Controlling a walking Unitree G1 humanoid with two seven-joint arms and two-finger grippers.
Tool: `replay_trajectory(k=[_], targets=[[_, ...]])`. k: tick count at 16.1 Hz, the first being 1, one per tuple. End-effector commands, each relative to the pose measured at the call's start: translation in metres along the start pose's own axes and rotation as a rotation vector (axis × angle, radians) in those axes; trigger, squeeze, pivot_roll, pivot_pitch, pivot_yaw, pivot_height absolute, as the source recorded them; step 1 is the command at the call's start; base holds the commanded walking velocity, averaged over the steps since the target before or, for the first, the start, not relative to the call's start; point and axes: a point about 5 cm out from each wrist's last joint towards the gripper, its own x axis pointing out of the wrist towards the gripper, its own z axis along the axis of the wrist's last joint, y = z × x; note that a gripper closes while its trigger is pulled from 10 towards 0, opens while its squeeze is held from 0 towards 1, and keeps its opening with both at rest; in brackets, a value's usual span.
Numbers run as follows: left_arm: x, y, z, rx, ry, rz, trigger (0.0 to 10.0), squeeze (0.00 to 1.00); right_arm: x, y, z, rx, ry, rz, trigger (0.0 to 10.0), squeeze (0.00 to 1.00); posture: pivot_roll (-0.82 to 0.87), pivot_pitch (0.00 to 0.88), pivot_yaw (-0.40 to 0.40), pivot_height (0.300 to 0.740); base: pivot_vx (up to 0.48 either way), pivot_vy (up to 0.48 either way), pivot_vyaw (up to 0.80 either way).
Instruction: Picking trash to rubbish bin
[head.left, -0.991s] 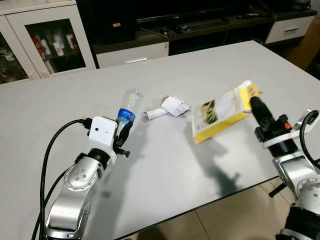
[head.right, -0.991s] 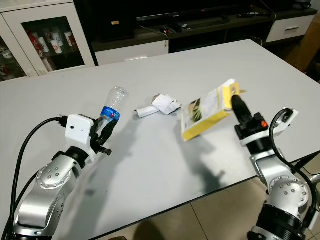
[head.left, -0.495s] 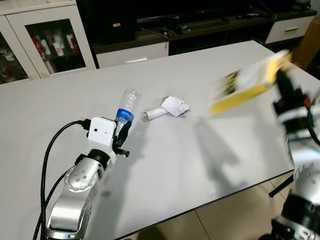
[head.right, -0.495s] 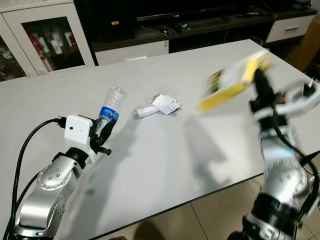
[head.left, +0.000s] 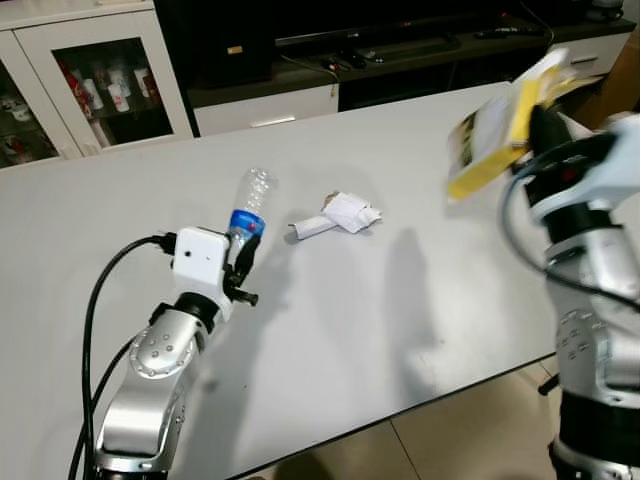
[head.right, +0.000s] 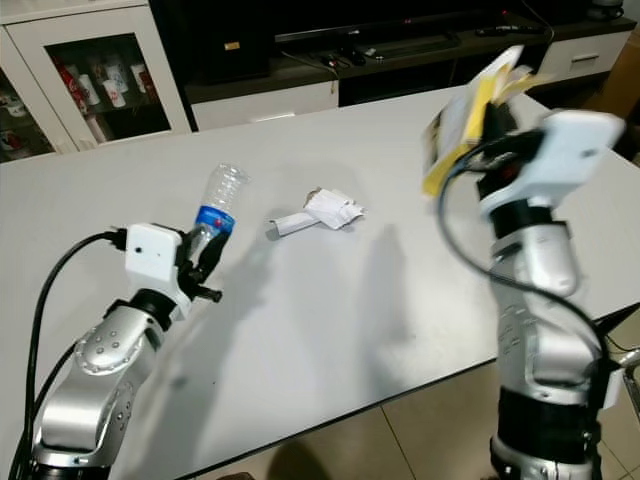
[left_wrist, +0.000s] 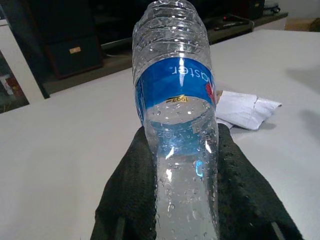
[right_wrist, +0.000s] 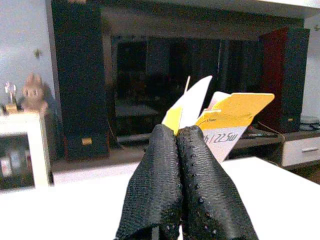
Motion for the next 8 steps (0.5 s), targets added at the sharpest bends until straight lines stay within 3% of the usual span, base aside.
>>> replay_trajectory(k=[1,8], targets=[[0.003,0.000,0.010,0.000,-0.037,-0.002,10.0,0.00,-0.001,0.003,0.007,-0.037,-0.030,0.006,10.0,0.00,-0.01,0.000,0.026,0.740,0.000,0.000,-0.80],[0.017,-0.018,0.018,-0.042,-0.078,-0.042,10.0,0.00,-0.016,0.028,-0.010,-0.121,0.060,0.056,10.0,0.00,-0.06,0.000,0.029,0.740,0.000,0.000,-0.80]])
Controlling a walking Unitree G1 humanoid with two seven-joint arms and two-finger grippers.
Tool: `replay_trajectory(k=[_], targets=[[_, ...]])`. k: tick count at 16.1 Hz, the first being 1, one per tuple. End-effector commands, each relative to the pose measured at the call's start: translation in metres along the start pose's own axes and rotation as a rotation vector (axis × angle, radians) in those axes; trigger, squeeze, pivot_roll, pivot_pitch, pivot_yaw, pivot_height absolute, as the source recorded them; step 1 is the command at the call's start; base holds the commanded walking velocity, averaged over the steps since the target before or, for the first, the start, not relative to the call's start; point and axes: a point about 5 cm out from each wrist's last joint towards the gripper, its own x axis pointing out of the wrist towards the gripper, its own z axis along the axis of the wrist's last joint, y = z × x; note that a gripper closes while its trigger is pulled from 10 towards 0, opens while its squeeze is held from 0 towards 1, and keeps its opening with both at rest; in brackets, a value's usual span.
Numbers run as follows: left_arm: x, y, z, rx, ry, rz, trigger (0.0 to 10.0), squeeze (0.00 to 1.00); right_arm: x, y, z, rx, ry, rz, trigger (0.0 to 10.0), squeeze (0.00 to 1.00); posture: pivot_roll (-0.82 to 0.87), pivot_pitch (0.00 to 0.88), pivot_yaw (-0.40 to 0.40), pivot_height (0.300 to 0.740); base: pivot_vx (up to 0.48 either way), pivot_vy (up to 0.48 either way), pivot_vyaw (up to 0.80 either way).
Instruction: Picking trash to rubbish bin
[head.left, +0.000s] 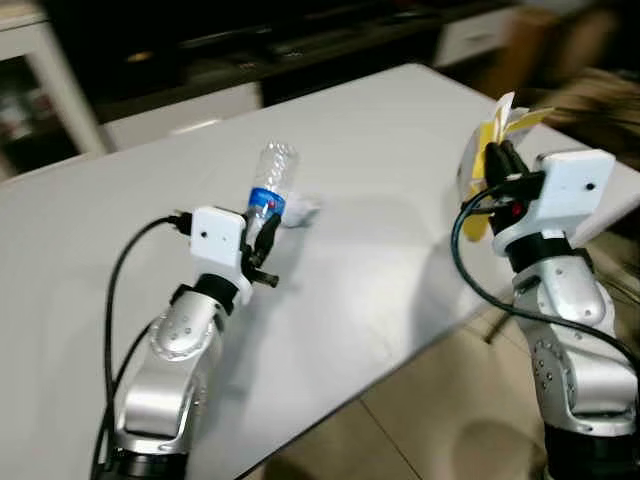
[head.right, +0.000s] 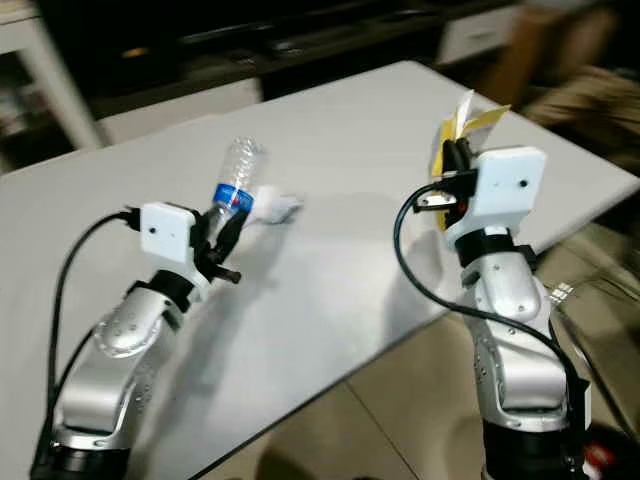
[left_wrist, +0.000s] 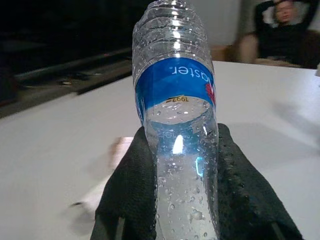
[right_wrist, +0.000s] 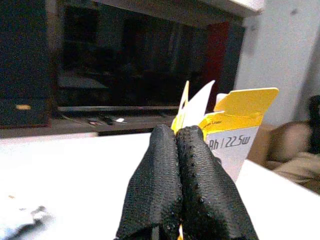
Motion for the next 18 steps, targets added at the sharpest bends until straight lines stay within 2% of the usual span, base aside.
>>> replay_trajectory(k=[1,5,8,9,11,16,18], targets=[[0.003,-0.001,0.001,0.008,-0.006,0.001,10.0,0.00,-0.002,0.003,0.003,-0.013,-0.003,0.009,10.0,0.00,-0.06,0.000,0.029,0.740,0.000,0.000,-0.80],[0.013,-0.008,-0.001,0.003,-0.011,0.006,10.0,0.00,-0.008,0.001,-0.003,-0.032,0.038,-0.020,10.0,0.00,-0.07,0.000,0.028,0.740,0.000,0.000,-0.80],[0.003,-0.004,-0.008,0.002,0.011,0.015,10.0,0.00,-0.011,-0.002,-0.008,-0.044,0.069,-0.021,10.0,0.00,-0.07,0.000,0.006,0.740,0.000,0.000,-0.80],[-0.005,0.001,-0.014,-0.001,0.032,0.040,10.0,0.00,-0.014,-0.003,-0.013,-0.048,0.097,-0.016,10.0,0.00,-0.06,0.000,-0.015,0.740,0.000,0.000,-0.80],[-0.013,0.005,-0.018,-0.005,0.047,0.072,10.0,0.00,-0.015,-0.003,-0.016,-0.058,0.122,-0.002,10.0,0.00,-0.05,0.000,-0.032,0.740,0.000,0.000,-0.80],[-0.018,0.008,-0.021,0.002,0.055,0.100,10.0,0.00,-0.015,-0.002,-0.020,-0.064,0.138,0.017,10.0,0.00,-0.04,0.000,-0.045,0.740,0.000,0.000,-0.80],[-0.022,0.007,-0.023,0.007,0.064,0.091,10.0,0.00,-0.019,-0.001,-0.026,-0.062,0.164,0.015,10.0,0.00,-0.03,0.000,-0.040,0.740,0.000,0.000,-0.80]])
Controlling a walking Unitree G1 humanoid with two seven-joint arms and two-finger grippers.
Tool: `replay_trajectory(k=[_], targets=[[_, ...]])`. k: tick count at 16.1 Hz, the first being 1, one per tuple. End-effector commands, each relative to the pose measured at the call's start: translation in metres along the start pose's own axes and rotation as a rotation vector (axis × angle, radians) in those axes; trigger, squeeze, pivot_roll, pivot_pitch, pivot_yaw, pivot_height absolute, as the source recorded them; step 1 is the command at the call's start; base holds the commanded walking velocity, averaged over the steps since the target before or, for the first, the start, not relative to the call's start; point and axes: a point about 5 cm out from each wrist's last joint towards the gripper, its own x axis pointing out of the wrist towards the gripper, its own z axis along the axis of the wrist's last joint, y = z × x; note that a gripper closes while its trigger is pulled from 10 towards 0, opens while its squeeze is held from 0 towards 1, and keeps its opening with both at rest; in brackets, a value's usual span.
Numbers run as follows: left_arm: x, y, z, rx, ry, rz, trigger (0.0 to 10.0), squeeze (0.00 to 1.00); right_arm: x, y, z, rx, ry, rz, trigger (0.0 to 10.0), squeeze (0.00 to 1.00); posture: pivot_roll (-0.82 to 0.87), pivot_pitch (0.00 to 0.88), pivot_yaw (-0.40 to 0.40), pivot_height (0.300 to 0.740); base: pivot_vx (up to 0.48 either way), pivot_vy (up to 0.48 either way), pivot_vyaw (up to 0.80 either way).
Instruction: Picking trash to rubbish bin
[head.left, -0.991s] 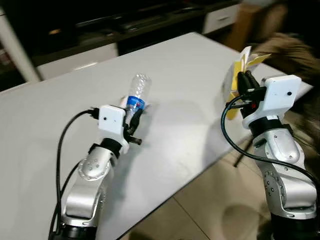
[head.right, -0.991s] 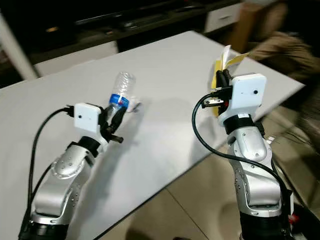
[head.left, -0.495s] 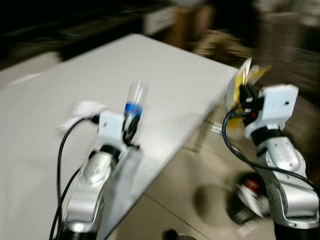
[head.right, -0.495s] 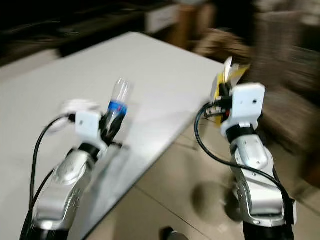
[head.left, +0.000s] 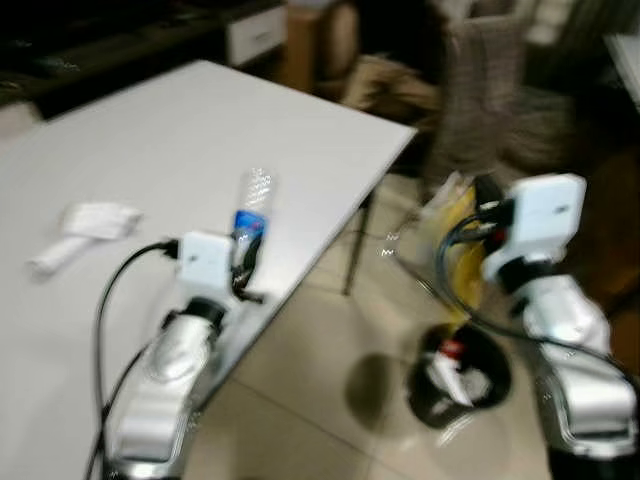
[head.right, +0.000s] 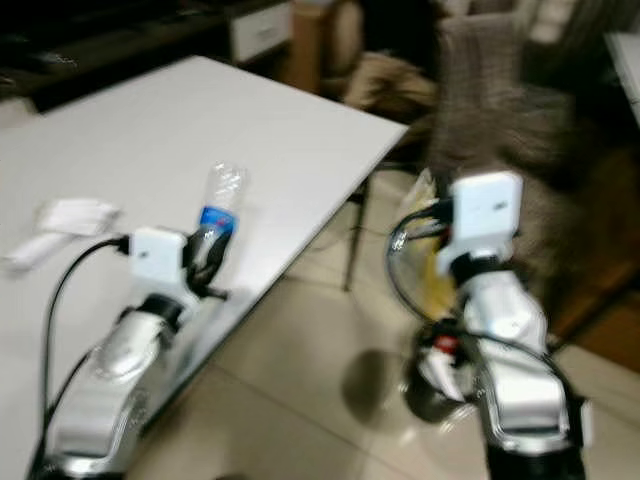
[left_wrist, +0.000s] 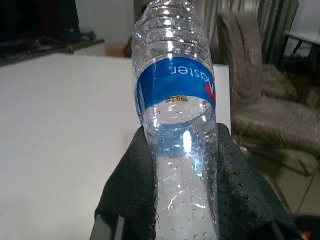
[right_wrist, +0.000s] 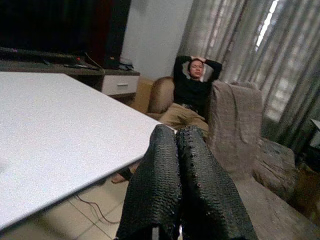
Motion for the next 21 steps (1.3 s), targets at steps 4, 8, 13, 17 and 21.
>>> replay_trajectory(k=[4,8,13,17,21], targets=[[0.000,-0.007,-0.003,0.013,0.010,-0.032,10.0,0.00,-0.016,-0.003,-0.030,-0.007,0.115,-0.025,10.0,0.00,-0.04,0.000,-0.030,0.740,0.000,0.000,-0.80],[0.001,-0.009,-0.004,0.014,0.010,-0.043,10.0,0.00,-0.024,-0.004,-0.043,-0.011,0.162,-0.036,10.0,0.00,-0.04,0.000,-0.025,0.740,0.000,0.000,-0.80],[-0.003,-0.002,-0.001,0.026,-0.007,0.007,10.0,0.00,-0.027,0.006,-0.049,0.055,0.173,-0.012,10.0,0.00,-0.04,0.000,-0.022,0.740,0.000,0.000,-0.32],[0.000,-0.006,-0.002,0.032,0.003,-0.041,10.0,0.00,-0.028,0.009,-0.055,0.052,0.184,0.005,10.0,0.00,-0.04,0.000,-0.020,0.740,0.000,0.000,0.00],[-0.006,-0.019,-0.010,0.058,0.012,-0.108,10.0,0.00,-0.041,0.017,-0.078,0.034,0.279,0.027,10.0,0.00,-0.04,0.000,-0.015,0.740,0.000,0.000,0.00]])
